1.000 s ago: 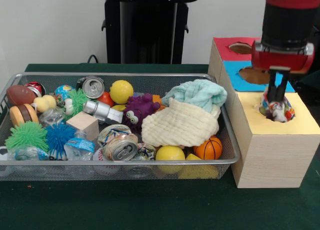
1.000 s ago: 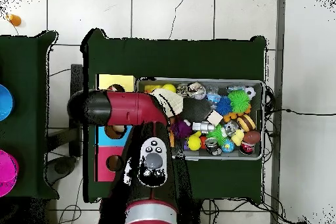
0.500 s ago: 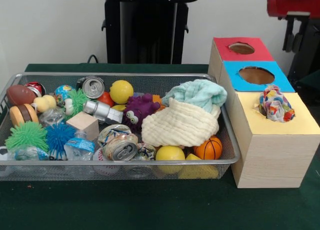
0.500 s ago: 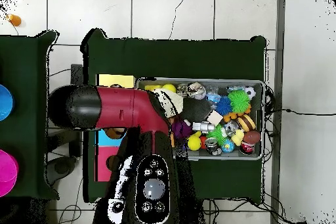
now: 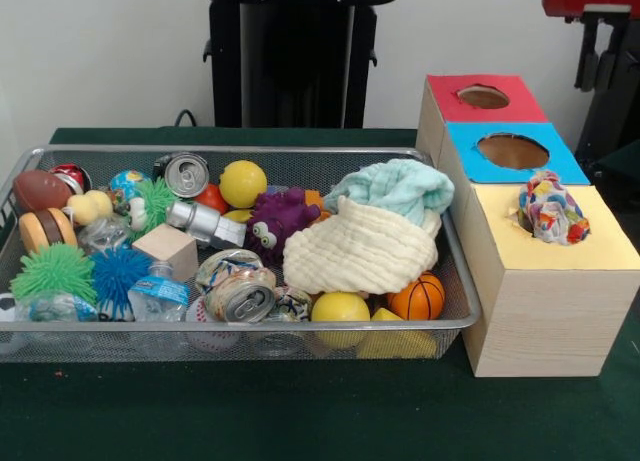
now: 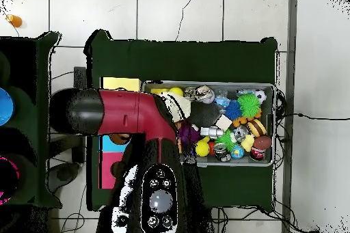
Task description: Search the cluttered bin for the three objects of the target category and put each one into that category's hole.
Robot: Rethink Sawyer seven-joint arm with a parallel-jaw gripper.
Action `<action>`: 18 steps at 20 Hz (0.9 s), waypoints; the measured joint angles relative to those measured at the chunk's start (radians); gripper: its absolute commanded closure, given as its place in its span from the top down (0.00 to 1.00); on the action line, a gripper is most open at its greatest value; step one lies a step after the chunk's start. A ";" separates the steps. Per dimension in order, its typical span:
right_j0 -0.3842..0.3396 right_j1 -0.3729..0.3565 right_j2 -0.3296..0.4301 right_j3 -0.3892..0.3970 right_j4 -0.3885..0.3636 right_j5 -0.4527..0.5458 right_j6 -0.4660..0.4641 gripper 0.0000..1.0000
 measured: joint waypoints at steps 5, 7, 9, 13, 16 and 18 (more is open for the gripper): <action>0.000 0.024 0.001 0.002 -0.002 -0.028 0.000 0.00; 0.000 0.038 0.001 0.005 -0.003 -0.046 0.000 0.00; 0.000 0.051 0.001 0.008 -0.004 -0.064 0.000 0.00; 0.000 0.076 0.002 0.011 -0.006 -0.094 0.000 0.00; 0.000 0.092 0.003 0.012 -0.007 -0.110 0.000 0.00; 0.000 0.102 0.004 0.013 -0.007 -0.121 0.000 0.00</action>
